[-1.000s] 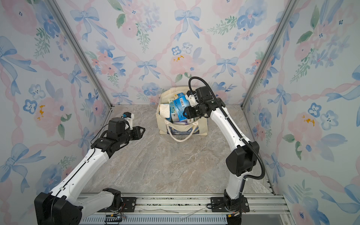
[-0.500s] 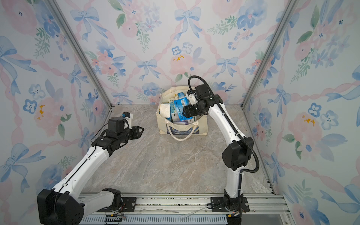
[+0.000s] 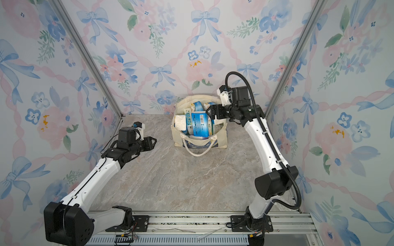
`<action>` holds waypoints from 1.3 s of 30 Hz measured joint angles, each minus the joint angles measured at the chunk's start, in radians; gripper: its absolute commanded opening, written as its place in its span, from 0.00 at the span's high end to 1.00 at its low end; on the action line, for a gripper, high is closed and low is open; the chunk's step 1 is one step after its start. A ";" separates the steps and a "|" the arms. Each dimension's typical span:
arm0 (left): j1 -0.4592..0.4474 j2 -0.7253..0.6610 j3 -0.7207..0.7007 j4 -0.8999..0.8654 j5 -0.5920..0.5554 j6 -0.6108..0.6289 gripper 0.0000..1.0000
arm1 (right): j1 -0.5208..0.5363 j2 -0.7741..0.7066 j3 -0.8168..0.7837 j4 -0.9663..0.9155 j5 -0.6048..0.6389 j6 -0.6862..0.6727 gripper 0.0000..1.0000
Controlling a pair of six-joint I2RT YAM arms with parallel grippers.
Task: Put tissues into the canvas bag
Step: Place the pack of facial tissues in the canvas bag, then reset both arms
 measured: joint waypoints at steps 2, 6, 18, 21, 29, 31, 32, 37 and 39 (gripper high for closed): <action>0.008 0.000 0.000 0.011 0.000 0.001 0.57 | -0.046 -0.079 -0.097 0.097 -0.043 0.057 0.06; 0.026 0.000 0.000 0.029 0.000 0.011 0.57 | -0.142 -0.180 -0.249 0.245 -0.094 0.153 0.06; 0.077 -0.030 -0.082 0.179 -0.049 0.026 0.28 | -0.253 -0.324 -0.544 0.349 -0.025 0.193 0.03; 0.081 -0.082 -0.139 0.228 -0.113 0.043 0.03 | -0.302 -0.393 -0.640 0.379 0.008 0.193 0.03; 0.088 -0.073 -0.355 0.482 -0.321 0.130 0.02 | -0.343 -0.424 -0.833 0.450 0.045 0.193 0.03; 0.088 -0.029 -0.410 0.547 -0.356 0.166 0.02 | -0.343 -0.423 -0.869 0.457 0.053 0.193 0.03; 0.088 -0.013 -0.431 0.577 -0.368 0.181 0.02 | -0.344 -0.424 -0.880 0.462 0.057 0.193 0.03; 0.088 0.062 -0.576 0.852 -0.412 0.265 0.02 | -0.353 -0.426 -0.929 0.498 0.082 0.193 0.02; 0.092 0.098 -0.618 0.955 -0.419 0.294 0.02 | -0.363 -0.430 -0.954 0.510 0.089 0.193 0.02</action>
